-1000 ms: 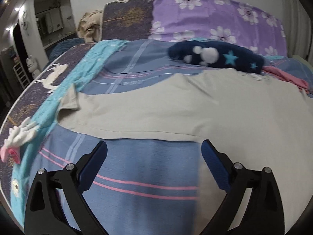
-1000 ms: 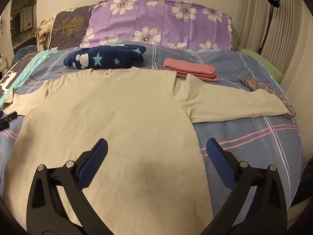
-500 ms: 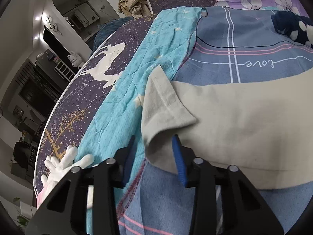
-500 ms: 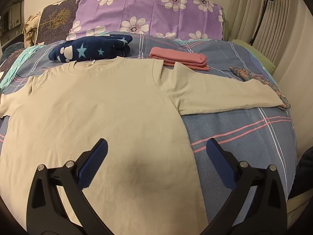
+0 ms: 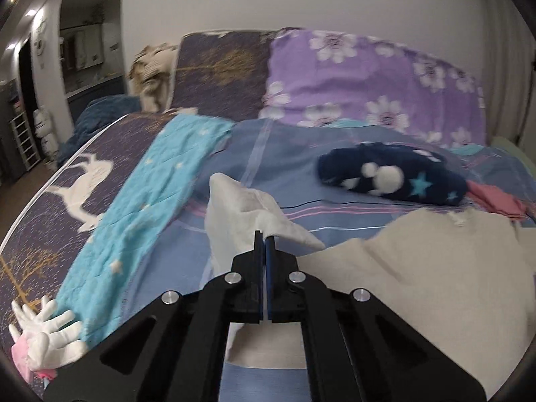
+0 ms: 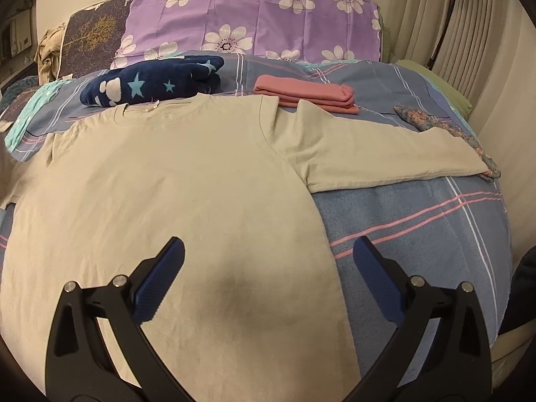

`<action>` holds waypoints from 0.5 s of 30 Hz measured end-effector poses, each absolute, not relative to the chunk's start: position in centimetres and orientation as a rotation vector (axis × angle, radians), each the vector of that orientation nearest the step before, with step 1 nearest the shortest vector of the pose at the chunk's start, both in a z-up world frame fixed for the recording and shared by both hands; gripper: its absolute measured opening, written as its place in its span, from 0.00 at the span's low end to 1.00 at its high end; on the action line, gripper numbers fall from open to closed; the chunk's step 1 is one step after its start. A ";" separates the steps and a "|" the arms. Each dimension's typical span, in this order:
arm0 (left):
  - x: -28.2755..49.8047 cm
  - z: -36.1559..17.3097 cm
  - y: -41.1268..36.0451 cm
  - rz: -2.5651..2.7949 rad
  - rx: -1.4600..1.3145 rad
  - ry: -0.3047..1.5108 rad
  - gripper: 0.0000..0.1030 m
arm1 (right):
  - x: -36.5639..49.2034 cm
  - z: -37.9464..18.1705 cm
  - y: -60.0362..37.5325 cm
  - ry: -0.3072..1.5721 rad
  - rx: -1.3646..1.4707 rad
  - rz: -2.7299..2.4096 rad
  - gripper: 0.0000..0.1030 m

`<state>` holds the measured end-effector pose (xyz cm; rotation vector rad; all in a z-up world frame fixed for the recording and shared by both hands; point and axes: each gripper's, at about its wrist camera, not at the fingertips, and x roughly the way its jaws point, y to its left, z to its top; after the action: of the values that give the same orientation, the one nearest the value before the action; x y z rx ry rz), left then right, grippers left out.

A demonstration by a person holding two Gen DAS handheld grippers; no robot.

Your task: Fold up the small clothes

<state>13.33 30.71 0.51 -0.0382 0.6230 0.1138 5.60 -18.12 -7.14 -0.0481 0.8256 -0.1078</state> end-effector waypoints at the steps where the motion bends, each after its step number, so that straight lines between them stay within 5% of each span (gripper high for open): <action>1: 13.2 1.1 28.1 0.054 -0.022 0.607 0.00 | 5.4 -7.1 -18.1 0.825 -0.040 -0.097 0.98; 7: 12.2 0.7 13.9 -0.274 0.007 0.577 0.00 | 4.7 -7.0 -19.0 0.823 -0.034 -0.100 0.98; 15: 10.6 -7.1 4.5 -0.442 0.065 0.741 0.00 | 5.2 -6.4 -21.3 0.863 0.140 -0.001 0.98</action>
<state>10.60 4.48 -7.14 0.0655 0.7412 -0.4416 5.21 -21.31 -6.41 0.1403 0.8631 -0.0007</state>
